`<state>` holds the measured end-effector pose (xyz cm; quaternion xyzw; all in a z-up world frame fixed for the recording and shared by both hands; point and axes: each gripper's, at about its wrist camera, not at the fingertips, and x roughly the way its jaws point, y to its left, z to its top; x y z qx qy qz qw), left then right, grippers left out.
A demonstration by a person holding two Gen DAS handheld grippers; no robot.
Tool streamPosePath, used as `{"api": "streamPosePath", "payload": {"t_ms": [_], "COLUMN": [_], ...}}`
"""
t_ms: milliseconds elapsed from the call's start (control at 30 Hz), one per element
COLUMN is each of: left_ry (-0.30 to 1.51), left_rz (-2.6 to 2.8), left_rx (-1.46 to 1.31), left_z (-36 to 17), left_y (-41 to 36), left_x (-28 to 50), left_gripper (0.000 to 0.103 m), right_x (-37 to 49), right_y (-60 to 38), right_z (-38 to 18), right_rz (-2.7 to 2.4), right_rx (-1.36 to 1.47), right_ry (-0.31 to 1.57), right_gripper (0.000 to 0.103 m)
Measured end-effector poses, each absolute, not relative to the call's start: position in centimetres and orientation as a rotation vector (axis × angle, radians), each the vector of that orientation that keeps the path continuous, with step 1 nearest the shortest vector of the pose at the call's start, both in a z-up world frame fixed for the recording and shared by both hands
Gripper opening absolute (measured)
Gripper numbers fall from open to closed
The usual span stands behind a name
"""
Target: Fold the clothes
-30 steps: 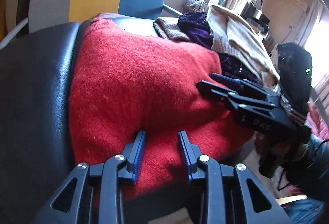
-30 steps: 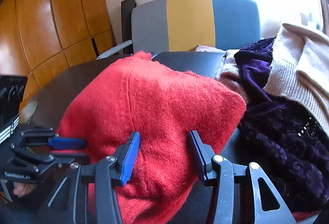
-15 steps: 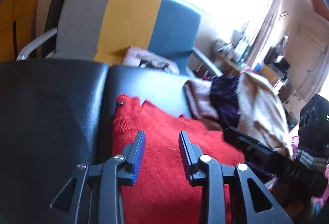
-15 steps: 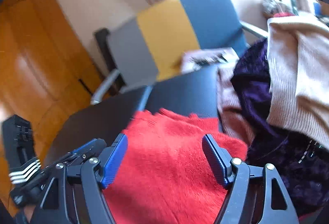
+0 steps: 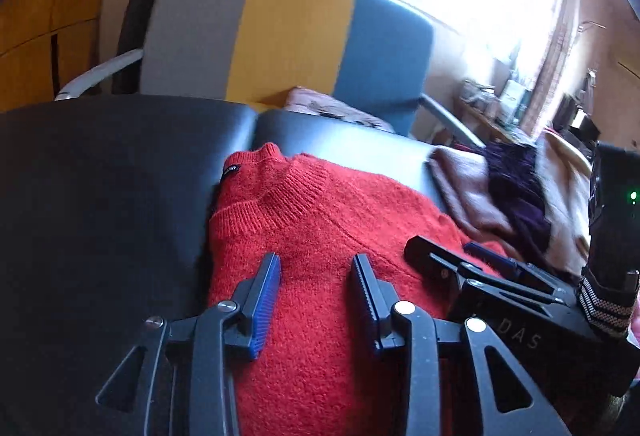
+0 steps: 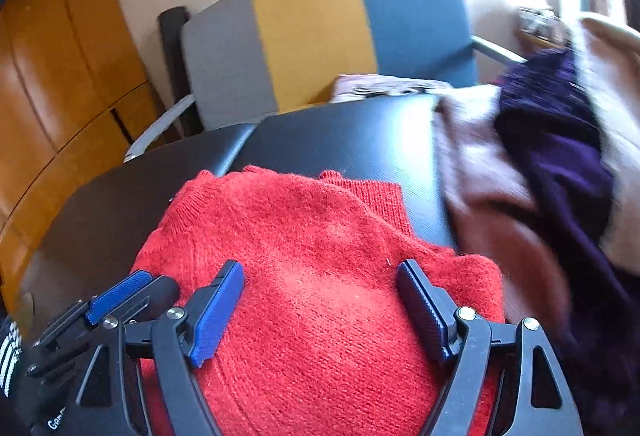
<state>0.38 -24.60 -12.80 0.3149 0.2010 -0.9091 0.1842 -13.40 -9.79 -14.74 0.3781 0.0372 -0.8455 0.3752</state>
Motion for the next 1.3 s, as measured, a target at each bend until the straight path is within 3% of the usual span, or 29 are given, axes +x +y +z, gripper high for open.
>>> {"api": "streamPosePath", "payload": {"t_ms": [200,500,667,800,1000,1133,1300], "left_ry": [0.547,0.501,0.647,0.77,1.048,1.301,1.286], "left_rz": [-2.524,-2.474,-2.502,-2.514,-2.517,-2.556,-2.573], "left_rx": [0.867,0.866,0.88,0.843,0.869,0.871,0.898], "left_z": [-13.1,-12.8,-11.6,-11.0,-12.8,-14.5,-15.7], "left_y": [-26.4,-24.0,-25.0,-26.7,-29.7,-30.8,-31.0], "left_x": [2.3,7.5,10.2,13.1,15.8,15.0,12.5], "left_gripper": [0.039,0.039,0.039,0.04,0.046,0.065,0.068], "right_x": [-13.3,-9.0,-6.9,-7.2,-8.7,-9.7,-10.9], "right_y": [-14.1,-12.4,-11.2,-8.4,-5.1,-4.1,-3.0], "right_z": [-15.1,-15.4,-14.9,-12.8,-13.3,-15.3,-17.7], "right_rz": [-2.04,-1.944,-1.879,-1.809,-1.712,-1.641,-1.553], "right_rx": [0.898,0.873,0.87,0.877,0.963,1.065,1.171], "right_ry": [0.218,0.205,0.178,0.01,-0.091,-0.103,-0.119], "right_gripper": [0.084,0.084,0.088,0.088,0.102,0.103,0.103]}}
